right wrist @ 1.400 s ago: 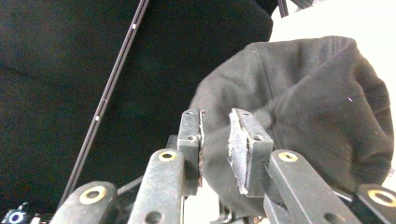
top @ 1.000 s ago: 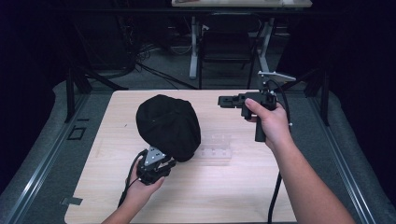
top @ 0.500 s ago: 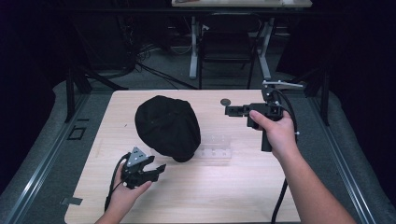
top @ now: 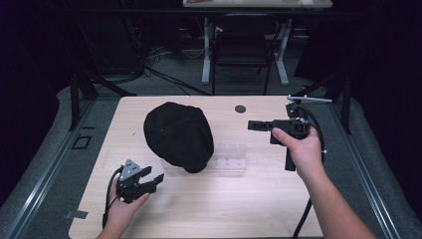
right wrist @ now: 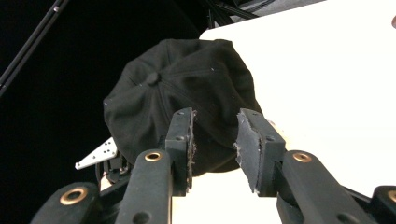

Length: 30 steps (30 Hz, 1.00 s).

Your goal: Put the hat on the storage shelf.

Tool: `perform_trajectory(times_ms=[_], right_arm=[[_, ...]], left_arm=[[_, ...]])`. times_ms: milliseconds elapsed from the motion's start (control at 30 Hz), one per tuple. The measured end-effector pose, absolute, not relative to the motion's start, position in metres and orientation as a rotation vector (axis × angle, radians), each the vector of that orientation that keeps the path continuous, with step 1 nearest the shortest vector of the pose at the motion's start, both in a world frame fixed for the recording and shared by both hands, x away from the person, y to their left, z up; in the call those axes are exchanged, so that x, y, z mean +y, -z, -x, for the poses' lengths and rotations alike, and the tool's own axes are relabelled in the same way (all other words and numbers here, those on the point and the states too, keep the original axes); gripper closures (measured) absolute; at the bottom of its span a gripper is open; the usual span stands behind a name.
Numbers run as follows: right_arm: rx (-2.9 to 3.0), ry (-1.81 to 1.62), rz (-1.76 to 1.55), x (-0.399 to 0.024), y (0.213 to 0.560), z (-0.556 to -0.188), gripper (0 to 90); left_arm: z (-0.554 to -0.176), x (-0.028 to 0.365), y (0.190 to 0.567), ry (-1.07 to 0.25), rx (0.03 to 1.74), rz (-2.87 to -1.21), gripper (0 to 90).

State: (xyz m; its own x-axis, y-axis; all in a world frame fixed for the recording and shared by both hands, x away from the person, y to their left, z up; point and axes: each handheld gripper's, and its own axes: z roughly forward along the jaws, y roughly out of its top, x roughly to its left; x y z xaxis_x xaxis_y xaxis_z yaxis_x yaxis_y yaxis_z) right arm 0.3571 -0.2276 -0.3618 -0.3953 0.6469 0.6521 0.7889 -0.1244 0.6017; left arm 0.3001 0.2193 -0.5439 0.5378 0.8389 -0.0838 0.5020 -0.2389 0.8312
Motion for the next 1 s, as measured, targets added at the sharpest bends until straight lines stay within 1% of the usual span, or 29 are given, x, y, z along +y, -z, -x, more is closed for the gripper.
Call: perform_trajectory(times_ms=[100, 300, 433, 533, 733, 800, 967, 1000], right_arm=[[-2.028, 1.545, 1.668, -0.23, 0.37, -0.352, 62.1], [-2.108, 1.544, 1.694, -0.232, 0.381, -0.344, 59.4], [-2.281, 1.474, 1.726, -0.228, 0.385, -0.337, 58.0], [-2.278, 1.52, 1.7, -0.227, 0.39, -0.332, 56.7], [-2.313, 1.507, 1.725, -0.227, 0.413, -0.324, 55.8], [-2.313, 1.508, 1.731, -0.227, 0.416, -0.323, 55.7], [-2.389, 1.493, 1.764, -0.227, 0.439, -0.312, 54.4], [-2.389, 1.493, 1.764, -0.227, 0.439, -0.312, 54.4]], left_arm=[[-0.303, 0.221, 0.549, -0.473, 1.112, -1.904, 42.8], [-0.305, 0.223, 0.551, -0.454, 1.138, -1.911, 42.8], [-0.306, 0.223, 0.552, -0.451, 1.135, -1.909, 42.8], [-0.305, 0.221, 0.553, -0.45, 1.132, -1.91, 42.8], [-0.305, 0.22, 0.554, -0.453, 1.13, -1.908, 42.8], [-0.305, 0.22, 0.554, -0.453, 1.13, -1.909, 42.8], [-0.305, 0.219, 0.554, -0.448, 1.131, -1.911, 42.8], [-0.305, 0.219, 0.554, -0.448, 1.131, -1.911, 42.8]])
